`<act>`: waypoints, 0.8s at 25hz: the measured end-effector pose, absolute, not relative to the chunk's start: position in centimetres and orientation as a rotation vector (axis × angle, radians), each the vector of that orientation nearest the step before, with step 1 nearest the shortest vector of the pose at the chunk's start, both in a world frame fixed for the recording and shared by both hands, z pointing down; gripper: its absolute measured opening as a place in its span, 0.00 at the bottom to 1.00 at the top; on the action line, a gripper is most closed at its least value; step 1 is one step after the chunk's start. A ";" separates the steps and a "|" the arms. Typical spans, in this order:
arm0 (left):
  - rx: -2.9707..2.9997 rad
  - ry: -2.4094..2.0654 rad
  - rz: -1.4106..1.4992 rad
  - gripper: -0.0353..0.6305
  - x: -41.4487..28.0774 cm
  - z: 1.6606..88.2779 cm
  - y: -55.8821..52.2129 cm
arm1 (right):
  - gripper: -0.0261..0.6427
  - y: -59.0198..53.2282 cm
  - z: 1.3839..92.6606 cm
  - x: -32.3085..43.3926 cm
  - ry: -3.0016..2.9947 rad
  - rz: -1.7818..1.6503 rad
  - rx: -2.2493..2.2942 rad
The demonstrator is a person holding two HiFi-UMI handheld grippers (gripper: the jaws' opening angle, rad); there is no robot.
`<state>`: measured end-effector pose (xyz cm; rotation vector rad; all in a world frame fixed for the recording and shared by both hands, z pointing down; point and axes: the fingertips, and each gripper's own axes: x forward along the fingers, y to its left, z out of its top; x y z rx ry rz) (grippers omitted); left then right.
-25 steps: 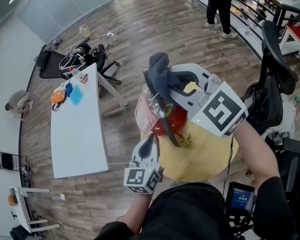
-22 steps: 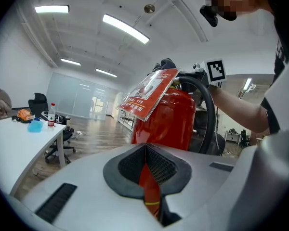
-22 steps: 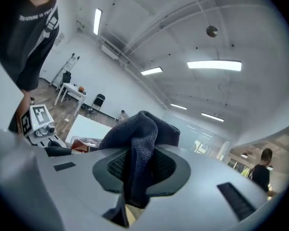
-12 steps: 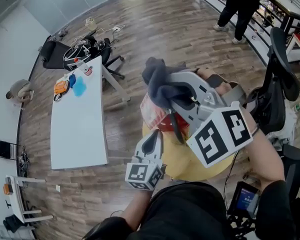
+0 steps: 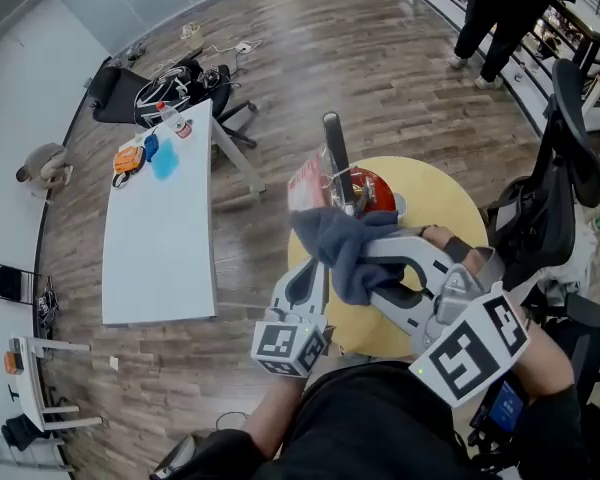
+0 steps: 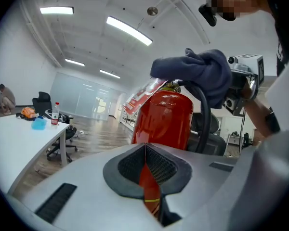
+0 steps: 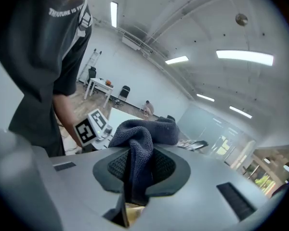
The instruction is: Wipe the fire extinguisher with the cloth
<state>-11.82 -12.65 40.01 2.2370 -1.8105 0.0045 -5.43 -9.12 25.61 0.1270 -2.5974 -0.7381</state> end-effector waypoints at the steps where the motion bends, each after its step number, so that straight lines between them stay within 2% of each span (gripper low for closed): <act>1: 2.233 -1.813 0.004 0.09 -11.8 40.0 -12.5 | 0.15 -8.3 26.4 -5.3 -2.602 -0.680 0.076; 6: 2.217 -1.817 -0.002 0.09 -11.4 40.1 -12.1 | 0.15 -5.8 31.7 -4.9 -2.570 -0.536 -0.062; 10: 2.204 -1.832 0.004 0.09 -11.1 40.1 -11.4 | 0.15 -8.1 27.0 -4.9 -2.709 -0.587 0.114; 13: 2.189 -1.840 0.004 0.09 -11.0 40.0 -10.6 | 0.15 -12.9 22.9 -5.2 -2.670 -0.777 0.343; 20: 2.165 -1.839 -0.027 0.09 -11.3 40.5 -9.7 | 0.15 -10.8 24.9 -5.5 -2.651 -0.799 0.238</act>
